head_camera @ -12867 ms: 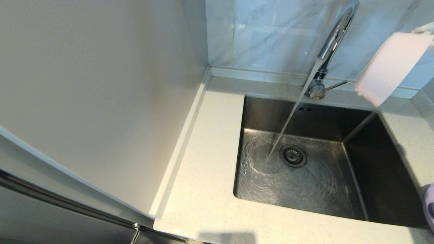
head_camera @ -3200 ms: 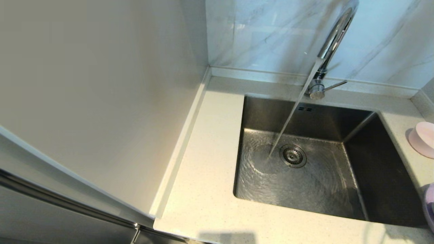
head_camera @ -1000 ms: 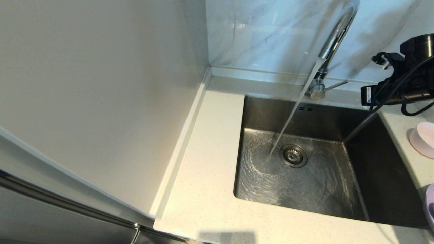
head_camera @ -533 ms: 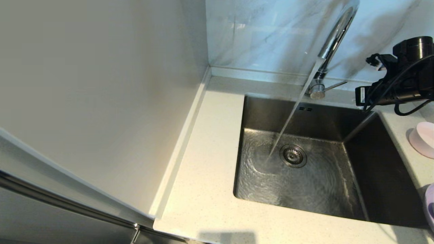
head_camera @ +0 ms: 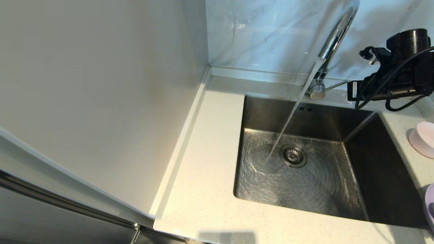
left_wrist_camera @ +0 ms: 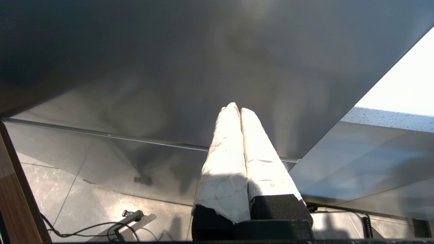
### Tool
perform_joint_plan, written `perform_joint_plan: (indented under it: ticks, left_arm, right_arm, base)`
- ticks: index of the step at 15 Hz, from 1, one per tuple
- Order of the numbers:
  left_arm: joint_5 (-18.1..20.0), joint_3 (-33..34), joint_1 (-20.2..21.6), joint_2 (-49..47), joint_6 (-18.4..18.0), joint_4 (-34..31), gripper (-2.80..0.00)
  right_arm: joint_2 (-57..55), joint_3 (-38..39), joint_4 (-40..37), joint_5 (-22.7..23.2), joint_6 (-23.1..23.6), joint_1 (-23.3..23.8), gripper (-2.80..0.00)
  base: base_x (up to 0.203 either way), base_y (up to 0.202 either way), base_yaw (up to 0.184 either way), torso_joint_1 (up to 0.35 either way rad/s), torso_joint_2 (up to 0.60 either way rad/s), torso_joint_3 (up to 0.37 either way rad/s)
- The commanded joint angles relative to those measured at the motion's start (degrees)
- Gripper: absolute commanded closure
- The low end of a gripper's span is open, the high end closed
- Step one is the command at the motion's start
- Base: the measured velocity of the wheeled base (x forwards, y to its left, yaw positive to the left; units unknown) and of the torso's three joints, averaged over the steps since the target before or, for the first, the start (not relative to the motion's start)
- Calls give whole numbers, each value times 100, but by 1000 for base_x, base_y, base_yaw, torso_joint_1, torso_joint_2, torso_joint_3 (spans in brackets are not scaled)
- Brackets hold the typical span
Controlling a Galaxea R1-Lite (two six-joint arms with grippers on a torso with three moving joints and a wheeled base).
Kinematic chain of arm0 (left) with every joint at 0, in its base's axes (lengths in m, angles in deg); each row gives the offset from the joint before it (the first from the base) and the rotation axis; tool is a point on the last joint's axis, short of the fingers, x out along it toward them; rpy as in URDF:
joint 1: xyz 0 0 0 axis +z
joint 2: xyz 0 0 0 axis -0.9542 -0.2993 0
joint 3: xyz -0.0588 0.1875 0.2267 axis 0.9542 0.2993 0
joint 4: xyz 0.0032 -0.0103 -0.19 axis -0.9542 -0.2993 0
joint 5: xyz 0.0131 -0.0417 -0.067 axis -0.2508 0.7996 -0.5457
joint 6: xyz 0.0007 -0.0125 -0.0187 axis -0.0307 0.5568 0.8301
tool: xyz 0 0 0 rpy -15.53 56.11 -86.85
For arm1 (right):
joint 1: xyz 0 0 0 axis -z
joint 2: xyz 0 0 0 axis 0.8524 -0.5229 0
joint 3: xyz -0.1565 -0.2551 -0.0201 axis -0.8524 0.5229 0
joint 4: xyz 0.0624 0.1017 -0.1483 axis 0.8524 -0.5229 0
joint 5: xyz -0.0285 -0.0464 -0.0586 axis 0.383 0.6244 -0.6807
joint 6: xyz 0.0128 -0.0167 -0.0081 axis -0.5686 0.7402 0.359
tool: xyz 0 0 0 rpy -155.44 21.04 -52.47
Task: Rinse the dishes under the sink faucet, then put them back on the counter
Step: Turn off the faucet
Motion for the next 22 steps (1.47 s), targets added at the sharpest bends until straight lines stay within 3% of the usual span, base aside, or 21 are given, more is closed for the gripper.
perform_joint_plan:
  ticks: [1,16,22]
  left_arm:
    - [-3,0,0,0,0,0,0]
    - [4,0,0,0,0,0,0]
    - [1,0,0,0,0,0,0]
  right_arm:
    - [49,-12,-10,2,-4,-73,0]
    - [-418,-548,35,-15,-108,-159,0]
    - [-558,-583,578,-15,-100,-143,0]
  base:
    - [0,0,0,0,0,0]
    - [0,0,0,0,0,0]
    - [0,0,0,0,0,0]
